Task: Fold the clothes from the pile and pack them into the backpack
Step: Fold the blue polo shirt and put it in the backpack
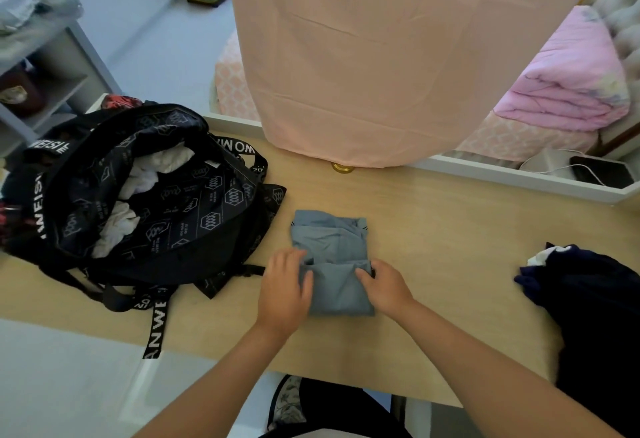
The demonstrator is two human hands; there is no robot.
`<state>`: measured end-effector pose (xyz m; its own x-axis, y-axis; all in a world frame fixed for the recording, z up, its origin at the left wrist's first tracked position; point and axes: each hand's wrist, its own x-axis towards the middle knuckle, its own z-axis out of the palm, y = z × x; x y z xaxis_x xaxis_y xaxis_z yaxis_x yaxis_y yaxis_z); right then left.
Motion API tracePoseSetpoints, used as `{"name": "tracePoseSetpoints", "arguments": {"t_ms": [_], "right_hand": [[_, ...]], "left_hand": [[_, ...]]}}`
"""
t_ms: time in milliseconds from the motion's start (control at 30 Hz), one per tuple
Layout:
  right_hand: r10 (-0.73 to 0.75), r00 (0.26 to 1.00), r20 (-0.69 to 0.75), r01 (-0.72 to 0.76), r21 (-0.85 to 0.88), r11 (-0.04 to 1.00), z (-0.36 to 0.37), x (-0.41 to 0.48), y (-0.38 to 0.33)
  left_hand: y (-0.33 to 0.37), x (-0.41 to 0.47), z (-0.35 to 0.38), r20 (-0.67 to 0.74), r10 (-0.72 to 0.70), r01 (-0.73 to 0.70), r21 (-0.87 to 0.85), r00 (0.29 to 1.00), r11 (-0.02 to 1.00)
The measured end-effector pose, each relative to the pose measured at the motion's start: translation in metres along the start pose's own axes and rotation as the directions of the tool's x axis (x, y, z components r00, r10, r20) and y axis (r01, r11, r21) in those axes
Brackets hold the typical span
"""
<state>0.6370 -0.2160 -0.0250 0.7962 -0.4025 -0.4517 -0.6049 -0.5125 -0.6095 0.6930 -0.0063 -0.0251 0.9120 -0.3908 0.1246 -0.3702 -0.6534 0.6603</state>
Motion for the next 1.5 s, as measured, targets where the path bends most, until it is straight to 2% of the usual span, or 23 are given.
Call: {"name": "tracePoseSetpoints", "arguments": {"t_ms": [33,67,100,167,267,300,333,367,400,433,467,533,700,767,900,967,1067,1167,1233,1300,1367,1433,1500], "right_hand": [[0.021,0.999,-0.028,-0.023,-0.052,0.998,0.004,0.007,0.0],[0.038,0.997,-0.063,-0.044,-0.096,0.994,0.007,0.012,0.0],[0.064,0.993,-0.097,-0.075,-0.115,0.991,0.01,0.018,0.001],[0.14,0.979,-0.148,-0.149,-0.053,0.987,0.015,0.025,-0.001],[0.218,0.951,-0.219,-0.216,0.033,0.976,0.019,0.026,-0.007],[0.119,0.951,-0.287,-0.145,-0.068,0.987,0.02,0.023,-0.007],[-0.083,0.933,-0.35,-0.004,-0.242,0.97,0.019,0.02,-0.003],[-0.33,0.886,-0.327,0.17,-0.433,0.885,0.017,0.016,0.003],[-0.548,0.808,-0.216,0.351,-0.572,0.742,0.015,0.014,0.012],[-0.674,0.737,-0.049,0.499,-0.632,0.592,0.013,0.014,0.022],[-0.709,0.697,0.11,0.598,-0.635,0.489,0.011,0.014,0.029],[-0.618,0.723,0.309,0.643,-0.627,0.439,0.014,0.016,0.039],[-0.375,0.841,0.39,0.541,-0.604,0.585,0.008,0.03,0.019],[-0.388,0.857,0.339,0.514,-0.512,0.689,0.0,0.034,0.007],[-0.273,0.92,0.282,0.361,-0.335,0.871,-0.025,0.044,-0.015],[-0.167,0.942,0.291,0.242,-0.243,0.939,-0.035,0.051,-0.02],[-0.045,0.981,0.187,0.059,-0.074,0.995,-0.04,0.057,-0.021],[0.047,0.998,0.047,-0.044,-0.061,0.997,-0.029,0.064,-0.018],[0.113,0.993,-0.02,-0.114,-0.064,0.991,-0.023,0.069,-0.018],[0.153,0.985,-0.083,-0.157,-0.036,0.987,-0.019,0.071,-0.018],[0.171,0.974,-0.146,-0.176,-0.024,0.984,-0.017,0.07,-0.02],[0.161,0.97,-0.184,-0.175,-0.061,0.983,-0.015,0.067,-0.024],[-0.005,0.967,-0.256,-0.061,-0.252,0.966,-0.013,0.064,-0.028]], "left_hand": [[0.004,-0.003,0.003,0.014,0.214,-0.215,0.08,0.977,0.973],[0.005,-0.006,0.009,0.114,0.383,-0.396,0.131,0.916,0.909],[0.003,-0.009,0.017,0.245,0.468,-0.513,0.173,0.849,0.841],[-0.011,-0.014,0.034,0.447,0.417,-0.566,0.276,0.791,0.777],[-0.03,-0.012,0.043,0.503,0.213,-0.426,0.357,0.838,0.831],[-0.033,-0.01,0.045,0.497,0.2,-0.408,0.355,0.844,0.841],[-0.035,-0.008,0.046,0.497,0.197,-0.403,0.351,0.845,0.845],[-0.036,-0.005,0.047,0.502,0.196,-0.404,0.346,0.842,0.847],[-0.038,-0.002,0.048,0.513,0.19,-0.402,0.341,0.837,0.85],[-0.04,0.001,0.049,0.523,0.184,-0.397,0.331,0.832,0.856],[-0.042,0.004,0.049,0.527,0.181,-0.394,0.326,0.83,0.859],[-0.044,0.01,0.048,0.526,0.179,-0.4,0.344,0.832,0.85],[-0.041,0.021,0.044,0.537,0.181,-0.421,0.367,0.824,0.829],[-0.043,0.026,0.04,0.523,0.2,-0.394,0.29,0.828,0.872],[-0.038,0.038,0.019,0.43,0.028,-0.028,-0.007,0.902,1.0],[-0.031,0.048,0.007,0.413,-0.075,0.115,-0.074,0.908,0.991],[-0.026,0.063,0.004,0.43,-0.224,0.325,-0.176,0.874,0.929],[-0.018,0.076,0.013,0.303,-0.371,0.432,-0.163,0.878,0.887],[-0.007,0.079,0.019,0.136,-0.366,0.383,-0.131,0.921,0.914],[0.005,0.078,0.024,0.021,-0.047,0.045,0.077,0.999,0.996],[0.007,0.075,0.034,0.218,0.251,-0.301,0.243,0.943,0.922],[0.002,0.072,0.044,0.467,0.19,-0.354,0.294,0.864,0.888],[-0.005,0.075,0.052,0.556,0.064,-0.286,0.323,0.829,0.902]]}}
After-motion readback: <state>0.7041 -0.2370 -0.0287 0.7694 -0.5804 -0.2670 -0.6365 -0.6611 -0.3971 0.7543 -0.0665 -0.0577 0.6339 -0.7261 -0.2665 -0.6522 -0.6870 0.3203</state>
